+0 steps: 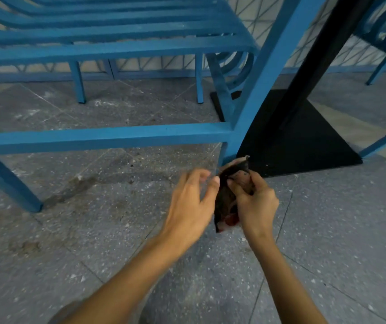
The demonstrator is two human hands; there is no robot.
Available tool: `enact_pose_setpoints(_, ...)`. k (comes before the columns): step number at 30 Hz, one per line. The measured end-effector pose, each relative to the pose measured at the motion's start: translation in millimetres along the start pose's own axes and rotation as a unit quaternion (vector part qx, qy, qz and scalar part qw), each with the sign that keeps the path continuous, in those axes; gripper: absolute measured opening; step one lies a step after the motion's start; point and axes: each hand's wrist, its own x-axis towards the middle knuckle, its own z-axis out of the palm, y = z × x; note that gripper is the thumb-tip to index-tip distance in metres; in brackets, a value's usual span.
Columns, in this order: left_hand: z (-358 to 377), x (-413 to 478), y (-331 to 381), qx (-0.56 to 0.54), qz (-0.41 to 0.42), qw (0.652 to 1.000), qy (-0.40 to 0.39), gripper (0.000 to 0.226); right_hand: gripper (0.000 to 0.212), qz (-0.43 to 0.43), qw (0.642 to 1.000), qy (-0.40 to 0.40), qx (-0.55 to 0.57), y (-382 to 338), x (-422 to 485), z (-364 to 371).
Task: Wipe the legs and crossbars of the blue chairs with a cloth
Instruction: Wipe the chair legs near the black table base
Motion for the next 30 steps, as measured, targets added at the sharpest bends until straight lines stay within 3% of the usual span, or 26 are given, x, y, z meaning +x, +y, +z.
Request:
enact_pose_setpoints(2, 6, 7, -1, -0.161, -0.21, 0.961, -0.085, 0.058, 0.022, 0.022, 0.998, -0.042, 0.038, -5, -4, -4)
enact_pose_setpoints(4, 5, 19, 0, -0.358, -0.312, 0.866, -0.157, 0.068, 0.029, 0.075, 0.981, -0.129, 0.123, -14, -6, -1)
enact_pose_setpoints(6, -3, 22, -2, -0.454, -0.33, 0.806, -0.187, 0.063, 0.032, 0.094, 0.968, -0.171, 0.157, -23, -7, 3)
enact_pose_setpoints(9, -9, 21, -9, -0.503, -0.317, 0.785, -0.175, 0.036, 0.021, 0.044, 0.973, -0.189, 0.122, -40, 0, -4)
enact_pose_setpoints(11, -13, 24, -15, -0.512, -0.311, 0.792, -0.122, 0.017, 0.023, 0.011, 0.985, -0.154, 0.076, -49, 10, -16)
enact_pose_setpoints(13, -18, 32, -19, -0.498, -0.287, 0.817, -0.041, 0.016, 0.026, -0.001, 0.993, -0.099, 0.061, -53, 25, -32)
enact_pose_setpoints(15, -18, 44, -18, -0.438, -0.225, 0.87, 0.03, 0.019, 0.026, -0.019, 0.997, -0.061, 0.047, -54, 38, -43)
enact_pose_setpoints(17, -8, 50, -7, -0.351, -0.149, 0.923, 0.047, 0.019, 0.031, -0.049, 0.995, -0.089, 0.01, -53, 46, -40)
enact_pose_setpoints(20, 25, 48, 10, -0.3, -0.051, 0.952, 0.034, 0.015, 0.039, -0.122, 0.976, -0.178, -0.034, -50, 44, -27)
enact_pose_setpoints(22, 46, 47, 3, -0.286, -0.006, 0.957, 0.043, 0.019, 0.037, -0.14, 0.972, -0.189, -0.013, -45, 44, -23)
enact_pose_setpoints(25, 60, 52, -25, -0.244, -0.046, 0.968, 0.035, 0.025, 0.033, -0.143, 0.972, -0.187, 0.02, -38, 50, -20)
enact_pose_setpoints(28, 57, 57, -40, -0.219, -0.13, 0.964, -0.074, 0.021, 0.031, -0.137, 0.974, -0.182, 0.021, -35, 53, -17)
enact_pose_setpoints(30, 46, 59, -38, -0.204, -0.126, 0.964, -0.113, 0.024, 0.033, -0.137, 0.973, -0.181, 0.029, -33, 54, -16)
